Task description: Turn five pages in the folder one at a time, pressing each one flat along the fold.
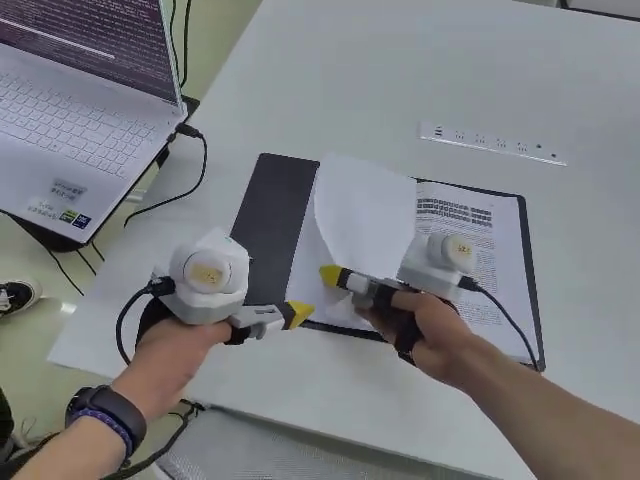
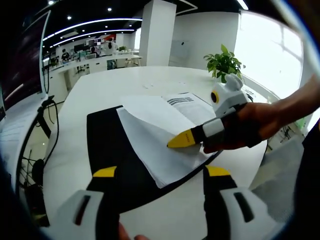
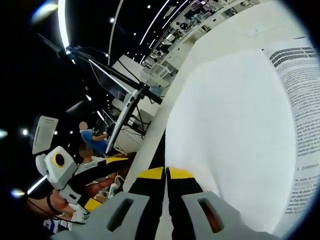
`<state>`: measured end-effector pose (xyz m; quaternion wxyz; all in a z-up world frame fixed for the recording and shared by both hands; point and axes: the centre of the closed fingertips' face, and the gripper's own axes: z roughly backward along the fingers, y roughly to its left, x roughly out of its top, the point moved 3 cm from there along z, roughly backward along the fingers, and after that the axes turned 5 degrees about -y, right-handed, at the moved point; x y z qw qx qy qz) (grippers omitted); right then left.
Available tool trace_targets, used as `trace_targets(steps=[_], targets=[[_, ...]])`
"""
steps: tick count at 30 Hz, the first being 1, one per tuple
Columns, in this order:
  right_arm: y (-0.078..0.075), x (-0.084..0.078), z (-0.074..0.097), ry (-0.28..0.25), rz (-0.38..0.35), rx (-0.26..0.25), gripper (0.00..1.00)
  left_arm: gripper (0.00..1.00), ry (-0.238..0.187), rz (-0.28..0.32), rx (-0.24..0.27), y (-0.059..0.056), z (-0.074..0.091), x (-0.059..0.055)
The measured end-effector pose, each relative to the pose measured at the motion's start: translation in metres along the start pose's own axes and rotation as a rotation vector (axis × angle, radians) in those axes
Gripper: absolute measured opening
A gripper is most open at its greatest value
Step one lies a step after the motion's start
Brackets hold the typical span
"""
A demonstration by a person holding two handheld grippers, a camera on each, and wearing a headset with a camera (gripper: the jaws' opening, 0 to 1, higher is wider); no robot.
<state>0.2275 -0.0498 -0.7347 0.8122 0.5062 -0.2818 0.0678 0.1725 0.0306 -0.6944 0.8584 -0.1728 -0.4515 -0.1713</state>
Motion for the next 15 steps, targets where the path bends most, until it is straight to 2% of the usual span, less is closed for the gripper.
trace_targets(steps=[8, 15], targets=[[-0.012, -0.005, -0.01, 0.026, -0.017, -0.018, 0.0, 0.67, 0.011, 0.006, 0.0, 0.002, 0.0, -0.004], [-0.013, -0.011, -0.012, 0.041, -0.025, -0.03, 0.0, 0.67, 0.016, 0.011, 0.004, 0.004, 0.001, -0.006]])
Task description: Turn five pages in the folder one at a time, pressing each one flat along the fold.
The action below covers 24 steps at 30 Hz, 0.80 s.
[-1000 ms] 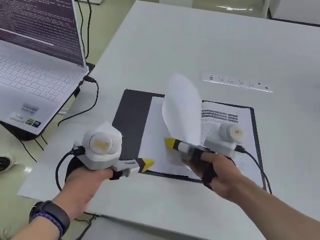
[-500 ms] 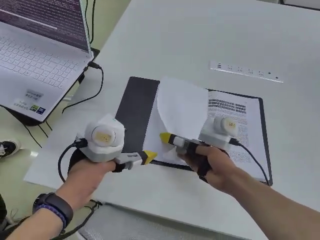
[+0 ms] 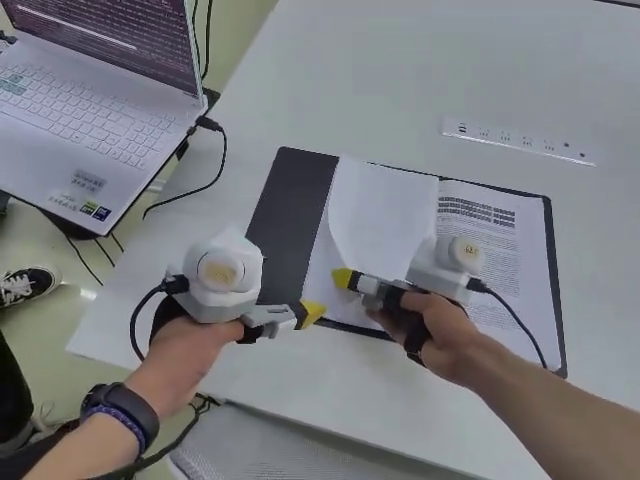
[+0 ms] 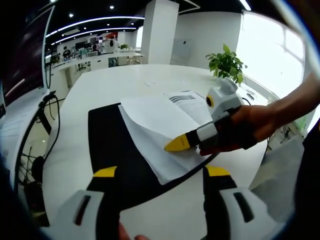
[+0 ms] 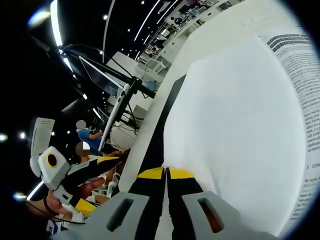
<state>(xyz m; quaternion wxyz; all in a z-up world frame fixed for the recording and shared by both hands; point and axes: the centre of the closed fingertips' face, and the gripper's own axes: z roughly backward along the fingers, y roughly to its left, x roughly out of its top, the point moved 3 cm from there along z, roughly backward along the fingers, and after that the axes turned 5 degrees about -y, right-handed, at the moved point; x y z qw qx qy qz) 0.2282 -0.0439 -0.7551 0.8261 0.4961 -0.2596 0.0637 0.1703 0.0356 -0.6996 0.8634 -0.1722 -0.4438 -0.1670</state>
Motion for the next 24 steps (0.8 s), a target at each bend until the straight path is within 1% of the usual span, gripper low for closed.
trace_targets(steps=[11, 15, 19, 20, 22, 24], targets=[[-0.008, -0.004, -0.005, 0.013, -0.009, -0.017, 0.01, 0.67, 0.005, -0.003, 0.003, 0.002, 0.002, 0.0], [-0.009, -0.007, -0.007, 0.025, -0.01, -0.02, 0.04, 0.66, 0.005, -0.003, 0.007, 0.004, 0.003, 0.001], [-0.01, -0.01, -0.008, 0.033, -0.01, -0.025, 0.05, 0.66, 0.002, -0.003, 0.009, 0.004, 0.004, 0.002], [-0.01, -0.01, -0.008, 0.033, -0.007, -0.022, 0.06, 0.66, 0.001, -0.003, 0.01, 0.004, 0.004, 0.002], [-0.007, -0.012, -0.009, 0.041, 0.01, -0.003, 0.12, 0.66, 0.002, -0.002, 0.01, 0.004, 0.004, 0.002], [-0.007, -0.012, -0.009, 0.046, 0.011, 0.003, 0.14, 0.66, 0.003, -0.002, 0.005, 0.003, 0.003, 0.001]])
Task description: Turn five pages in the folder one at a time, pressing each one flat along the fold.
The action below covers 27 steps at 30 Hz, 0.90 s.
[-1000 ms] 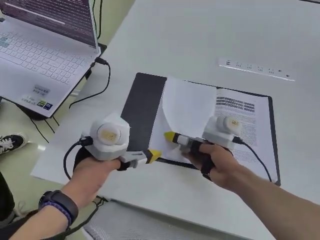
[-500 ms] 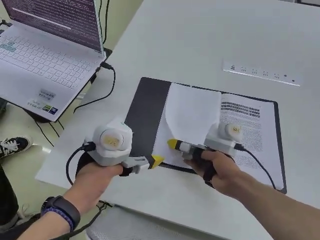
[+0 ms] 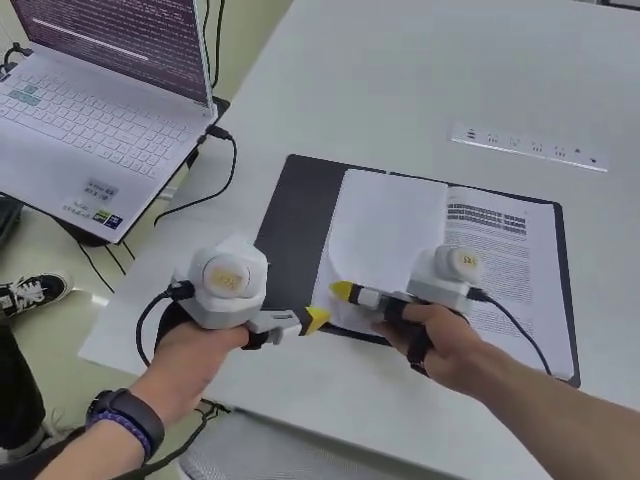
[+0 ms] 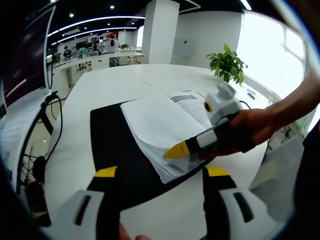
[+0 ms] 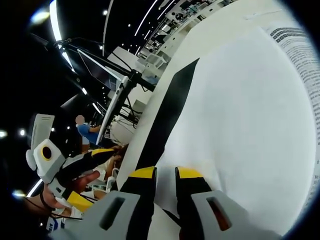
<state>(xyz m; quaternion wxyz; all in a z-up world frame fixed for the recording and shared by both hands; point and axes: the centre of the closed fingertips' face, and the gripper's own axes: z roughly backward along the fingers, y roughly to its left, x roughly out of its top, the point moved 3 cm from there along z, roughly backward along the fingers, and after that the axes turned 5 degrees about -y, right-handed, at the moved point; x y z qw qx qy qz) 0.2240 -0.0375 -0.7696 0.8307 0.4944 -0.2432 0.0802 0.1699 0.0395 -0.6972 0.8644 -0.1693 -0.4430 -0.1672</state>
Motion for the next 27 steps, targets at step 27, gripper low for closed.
trace_targets(steps=[27], targets=[[0.01, -0.004, 0.007, 0.004, 0.0, 0.026, 0.23, 0.66, 0.004, -0.011, -0.009, -0.003, -0.002, 0.001]])
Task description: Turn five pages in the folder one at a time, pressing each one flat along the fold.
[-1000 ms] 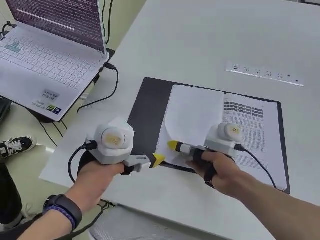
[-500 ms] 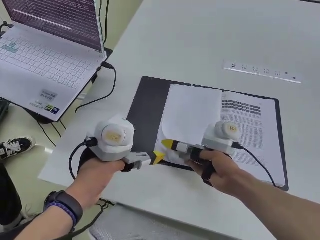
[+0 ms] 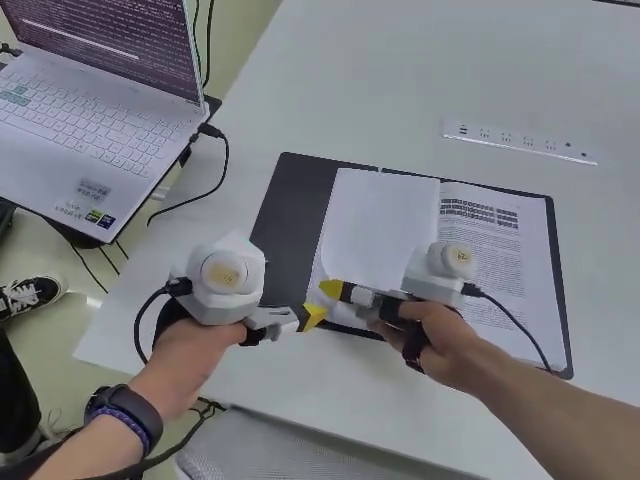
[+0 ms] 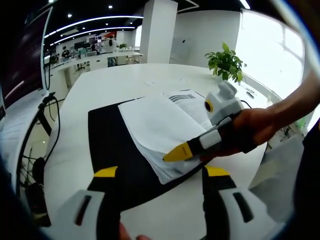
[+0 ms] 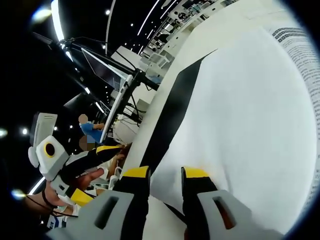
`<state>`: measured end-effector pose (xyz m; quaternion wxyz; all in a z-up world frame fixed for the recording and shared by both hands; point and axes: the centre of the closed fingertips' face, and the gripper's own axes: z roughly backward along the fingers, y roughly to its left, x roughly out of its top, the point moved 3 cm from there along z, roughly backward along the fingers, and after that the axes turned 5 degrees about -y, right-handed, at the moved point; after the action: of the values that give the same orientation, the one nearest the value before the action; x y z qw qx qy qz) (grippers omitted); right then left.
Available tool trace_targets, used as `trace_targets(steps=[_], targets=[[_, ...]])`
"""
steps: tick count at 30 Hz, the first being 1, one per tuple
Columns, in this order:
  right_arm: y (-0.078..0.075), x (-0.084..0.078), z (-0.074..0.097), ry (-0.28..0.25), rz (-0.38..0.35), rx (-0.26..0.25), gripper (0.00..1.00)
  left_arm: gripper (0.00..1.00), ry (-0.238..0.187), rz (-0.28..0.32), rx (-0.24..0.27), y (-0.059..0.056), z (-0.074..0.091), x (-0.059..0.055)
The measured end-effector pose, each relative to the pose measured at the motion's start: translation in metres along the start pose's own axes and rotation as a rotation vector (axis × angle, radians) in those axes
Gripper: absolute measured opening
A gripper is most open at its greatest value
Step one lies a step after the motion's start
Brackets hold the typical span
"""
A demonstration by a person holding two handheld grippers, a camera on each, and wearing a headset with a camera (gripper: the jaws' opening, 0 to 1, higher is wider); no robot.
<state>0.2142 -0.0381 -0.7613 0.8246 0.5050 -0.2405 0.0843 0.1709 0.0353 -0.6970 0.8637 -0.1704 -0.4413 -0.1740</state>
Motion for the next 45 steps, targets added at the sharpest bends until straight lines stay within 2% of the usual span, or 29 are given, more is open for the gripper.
trace_targets(steps=[7, 16, 27, 30, 34, 38, 40, 45], targets=[[0.001, 0.0, 0.0, 0.002, 0.007, 0.007, 0.26, 0.66, -0.003, -0.003, -0.003, -0.001, 0.0, 0.0], [0.006, -0.001, 0.001, -0.002, 0.011, 0.037, 0.35, 0.66, -0.004, -0.002, -0.005, -0.001, -0.001, 0.001], [0.011, 0.0, 0.009, 0.005, 0.036, 0.054, 0.41, 0.64, -0.003, -0.013, -0.019, -0.004, -0.009, 0.006], [0.014, 0.002, 0.013, 0.001, 0.043, 0.067, 0.44, 0.63, -0.024, -0.019, -0.021, -0.004, -0.011, 0.01], [0.014, 0.011, 0.021, -0.037, 0.019, 0.075, 0.48, 0.59, -0.023, -0.011, -0.024, -0.004, -0.016, 0.01], [0.012, 0.023, 0.031, -0.059, 0.05, 0.073, 0.47, 0.56, -0.017, -0.006, -0.028, -0.003, -0.022, 0.009], [0.007, 0.032, 0.039, -0.083, 0.066, 0.055, 0.46, 0.53, -0.023, -0.008, -0.031, -0.006, -0.025, 0.011], [-0.004, 0.051, 0.054, -0.14, 0.064, 0.018, 0.4, 0.33, -0.038, -0.05, -0.076, -0.016, -0.035, 0.016]])
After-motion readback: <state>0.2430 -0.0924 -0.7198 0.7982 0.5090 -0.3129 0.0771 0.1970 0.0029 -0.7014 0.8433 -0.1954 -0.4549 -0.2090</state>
